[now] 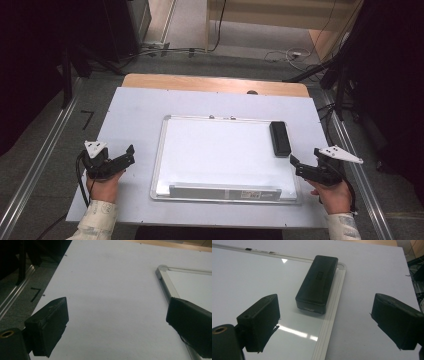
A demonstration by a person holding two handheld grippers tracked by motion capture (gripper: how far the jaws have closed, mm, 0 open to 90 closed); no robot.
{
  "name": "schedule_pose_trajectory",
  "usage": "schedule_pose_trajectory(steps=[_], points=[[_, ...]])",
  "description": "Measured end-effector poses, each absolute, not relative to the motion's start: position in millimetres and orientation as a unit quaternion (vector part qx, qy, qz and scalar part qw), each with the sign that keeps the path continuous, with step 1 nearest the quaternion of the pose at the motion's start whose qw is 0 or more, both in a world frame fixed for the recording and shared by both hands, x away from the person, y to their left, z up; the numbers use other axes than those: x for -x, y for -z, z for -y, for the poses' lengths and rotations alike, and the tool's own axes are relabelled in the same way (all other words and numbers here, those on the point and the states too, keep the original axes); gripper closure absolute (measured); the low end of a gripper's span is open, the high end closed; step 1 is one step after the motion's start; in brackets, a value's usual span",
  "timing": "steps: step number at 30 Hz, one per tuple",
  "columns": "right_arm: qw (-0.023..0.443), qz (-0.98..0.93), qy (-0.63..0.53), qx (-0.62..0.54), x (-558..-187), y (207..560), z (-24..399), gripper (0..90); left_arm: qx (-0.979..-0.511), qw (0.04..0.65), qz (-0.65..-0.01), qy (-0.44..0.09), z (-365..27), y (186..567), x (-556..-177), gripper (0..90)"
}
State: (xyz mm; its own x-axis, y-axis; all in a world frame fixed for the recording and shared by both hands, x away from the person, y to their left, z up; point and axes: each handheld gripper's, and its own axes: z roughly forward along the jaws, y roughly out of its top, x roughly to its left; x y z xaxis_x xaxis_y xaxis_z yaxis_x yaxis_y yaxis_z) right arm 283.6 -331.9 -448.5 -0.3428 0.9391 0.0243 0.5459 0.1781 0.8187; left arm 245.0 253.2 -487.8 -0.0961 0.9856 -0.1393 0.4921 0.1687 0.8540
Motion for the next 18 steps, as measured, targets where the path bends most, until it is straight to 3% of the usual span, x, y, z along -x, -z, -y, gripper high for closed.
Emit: schedule_pose_trajectory(steps=[18], points=[[0.262,-0.710,-0.377,-0.534,-272,454,356,7.0,-0.556,0.377,-0.665,-0.327,-253,487,-245,4.5]])
